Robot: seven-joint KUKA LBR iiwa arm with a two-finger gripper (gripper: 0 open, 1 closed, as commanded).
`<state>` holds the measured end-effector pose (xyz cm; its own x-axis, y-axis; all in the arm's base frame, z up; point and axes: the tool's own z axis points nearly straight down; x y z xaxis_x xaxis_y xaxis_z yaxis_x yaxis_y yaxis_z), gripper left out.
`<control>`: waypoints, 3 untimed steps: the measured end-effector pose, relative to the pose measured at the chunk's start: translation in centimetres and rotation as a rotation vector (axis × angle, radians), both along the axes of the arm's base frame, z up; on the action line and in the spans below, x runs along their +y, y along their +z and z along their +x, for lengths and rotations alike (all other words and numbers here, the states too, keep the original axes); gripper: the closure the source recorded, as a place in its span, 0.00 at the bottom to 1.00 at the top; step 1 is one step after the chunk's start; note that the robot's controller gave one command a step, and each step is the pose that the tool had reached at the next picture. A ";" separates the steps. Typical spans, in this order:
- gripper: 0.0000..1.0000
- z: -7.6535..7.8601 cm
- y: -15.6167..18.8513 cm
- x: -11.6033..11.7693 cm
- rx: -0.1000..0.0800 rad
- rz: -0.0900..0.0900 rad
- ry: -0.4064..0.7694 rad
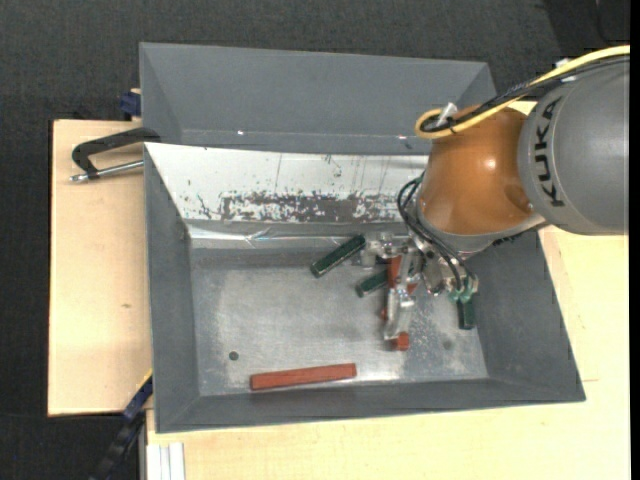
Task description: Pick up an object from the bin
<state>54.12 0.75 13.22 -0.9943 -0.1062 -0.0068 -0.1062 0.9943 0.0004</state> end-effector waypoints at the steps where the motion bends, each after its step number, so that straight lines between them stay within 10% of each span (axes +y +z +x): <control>1: 0.00 0.9 -3.5 -0.9 0.006 0.000 0.014; 2: 0.00 2.3 -4.2 -2.9 0.001 0.000 0.176; 3: 1.00 3.0 -6.1 -5.0 0.003 0.001 -0.080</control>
Offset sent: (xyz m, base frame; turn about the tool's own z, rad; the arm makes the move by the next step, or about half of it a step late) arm 0.0412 -0.0616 -0.0526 0.0473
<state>57.15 -4.26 7.08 -0.9996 -0.0264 -0.0040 -0.0264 0.9996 0.0013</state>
